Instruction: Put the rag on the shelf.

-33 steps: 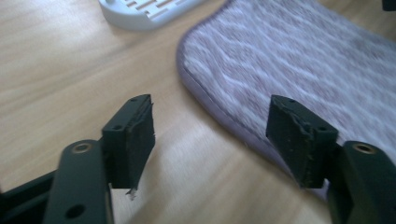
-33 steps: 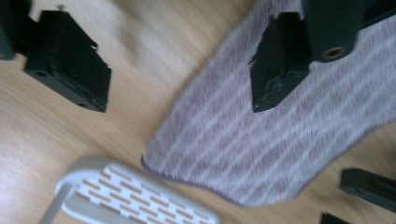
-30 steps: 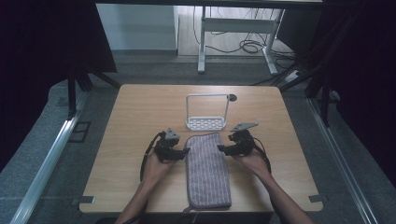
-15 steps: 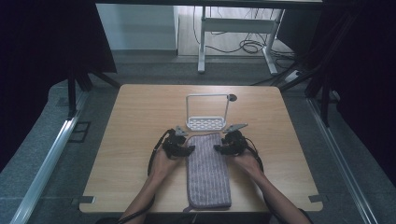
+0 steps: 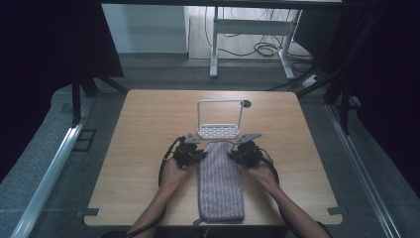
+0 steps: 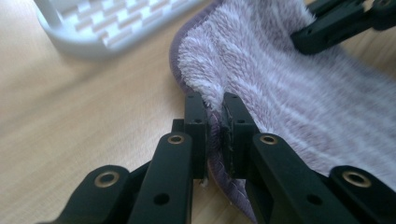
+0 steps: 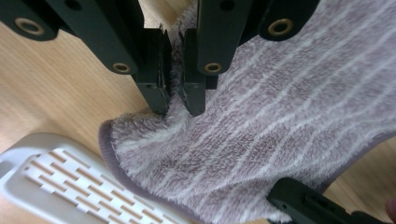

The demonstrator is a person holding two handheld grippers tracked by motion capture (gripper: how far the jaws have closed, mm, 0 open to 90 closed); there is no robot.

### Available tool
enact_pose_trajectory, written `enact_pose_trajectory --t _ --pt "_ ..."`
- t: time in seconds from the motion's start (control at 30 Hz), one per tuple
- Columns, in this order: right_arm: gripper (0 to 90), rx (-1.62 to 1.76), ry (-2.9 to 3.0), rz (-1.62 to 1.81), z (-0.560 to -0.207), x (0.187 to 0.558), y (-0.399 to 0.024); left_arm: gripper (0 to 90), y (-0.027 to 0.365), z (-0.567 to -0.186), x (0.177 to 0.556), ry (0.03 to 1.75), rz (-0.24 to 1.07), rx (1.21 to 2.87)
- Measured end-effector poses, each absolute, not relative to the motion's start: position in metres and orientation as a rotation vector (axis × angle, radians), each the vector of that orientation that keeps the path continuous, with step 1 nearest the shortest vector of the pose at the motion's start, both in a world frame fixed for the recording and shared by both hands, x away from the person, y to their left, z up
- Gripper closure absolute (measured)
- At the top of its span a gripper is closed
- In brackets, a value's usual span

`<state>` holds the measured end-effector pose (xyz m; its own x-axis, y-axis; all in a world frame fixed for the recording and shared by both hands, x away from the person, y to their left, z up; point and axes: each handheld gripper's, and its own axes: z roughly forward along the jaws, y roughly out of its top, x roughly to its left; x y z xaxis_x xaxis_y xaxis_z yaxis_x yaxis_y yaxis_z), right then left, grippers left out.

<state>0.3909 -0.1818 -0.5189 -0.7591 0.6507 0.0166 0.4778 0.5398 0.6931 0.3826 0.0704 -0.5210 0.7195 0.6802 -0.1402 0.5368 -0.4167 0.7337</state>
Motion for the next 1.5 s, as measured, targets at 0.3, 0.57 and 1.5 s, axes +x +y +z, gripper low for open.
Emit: enact_pose_trajectory --t 0.3,0.57,1.5 --pt "83.3 0.908 2.476 1.145 -0.489 0.384 -0.192 82.0 0.074 -0.487 0.377 0.846 0.27 2.077" --pt "83.2 0.865 2.403 1.235 -0.455 0.381 -0.199 81.8 0.077 -0.458 0.376 0.798 0.314 2.031" --pt "83.0 0.766 2.173 1.284 -0.343 0.409 -0.202 81.5 0.076 -0.345 0.408 0.666 0.561 1.956"
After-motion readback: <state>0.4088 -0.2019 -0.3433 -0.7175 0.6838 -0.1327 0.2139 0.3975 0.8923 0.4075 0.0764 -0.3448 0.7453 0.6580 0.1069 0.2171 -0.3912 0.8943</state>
